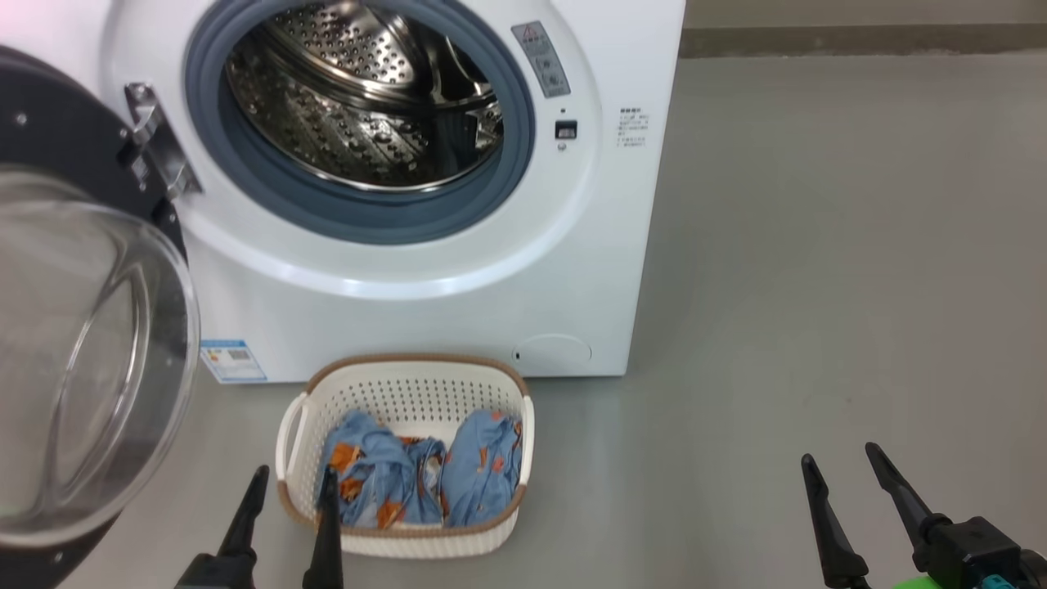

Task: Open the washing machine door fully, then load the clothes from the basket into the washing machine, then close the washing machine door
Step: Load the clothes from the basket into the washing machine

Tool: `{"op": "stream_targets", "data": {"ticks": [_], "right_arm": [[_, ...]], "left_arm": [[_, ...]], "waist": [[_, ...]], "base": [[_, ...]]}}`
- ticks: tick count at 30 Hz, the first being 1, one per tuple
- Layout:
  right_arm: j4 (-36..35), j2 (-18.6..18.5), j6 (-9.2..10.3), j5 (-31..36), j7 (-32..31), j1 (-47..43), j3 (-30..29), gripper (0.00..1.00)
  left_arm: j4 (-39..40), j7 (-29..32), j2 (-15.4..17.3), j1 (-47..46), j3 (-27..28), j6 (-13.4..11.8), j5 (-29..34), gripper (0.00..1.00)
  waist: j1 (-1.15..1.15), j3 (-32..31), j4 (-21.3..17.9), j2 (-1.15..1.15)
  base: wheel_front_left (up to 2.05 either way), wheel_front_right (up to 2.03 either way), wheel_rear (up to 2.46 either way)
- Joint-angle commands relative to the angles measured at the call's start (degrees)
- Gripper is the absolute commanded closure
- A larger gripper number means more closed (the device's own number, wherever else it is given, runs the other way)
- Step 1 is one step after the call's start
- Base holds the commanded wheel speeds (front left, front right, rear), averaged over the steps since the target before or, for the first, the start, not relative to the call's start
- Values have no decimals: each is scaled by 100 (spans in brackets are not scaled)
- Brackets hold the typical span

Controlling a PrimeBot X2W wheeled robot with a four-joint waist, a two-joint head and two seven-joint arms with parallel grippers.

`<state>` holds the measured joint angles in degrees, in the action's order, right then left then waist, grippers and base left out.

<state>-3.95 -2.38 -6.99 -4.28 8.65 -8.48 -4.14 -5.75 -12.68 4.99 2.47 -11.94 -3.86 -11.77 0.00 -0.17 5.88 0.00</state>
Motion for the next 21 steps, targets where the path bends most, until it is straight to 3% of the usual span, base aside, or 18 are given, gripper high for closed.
{"op": "stream_targets", "data": {"ticks": [1,10,21], "right_arm": [[-147,-50,-50,-51,2,59,159,0],[-178,-50,-50,-33,-30,63,172,0],[-154,-50,-50,-39,-15,66,196,0]], "left_arm": [[85,-19,92,-169,172,-93,-13,0],[105,-28,115,-175,144,-179,23,0],[126,-39,148,-162,97,-194,-16,0]], "waist": [[0,-10,4,0],[0,-7,19,0],[0,-20,22,0]], "base": [[204,-204,0],[149,-149,0],[26,-26,0]]}}
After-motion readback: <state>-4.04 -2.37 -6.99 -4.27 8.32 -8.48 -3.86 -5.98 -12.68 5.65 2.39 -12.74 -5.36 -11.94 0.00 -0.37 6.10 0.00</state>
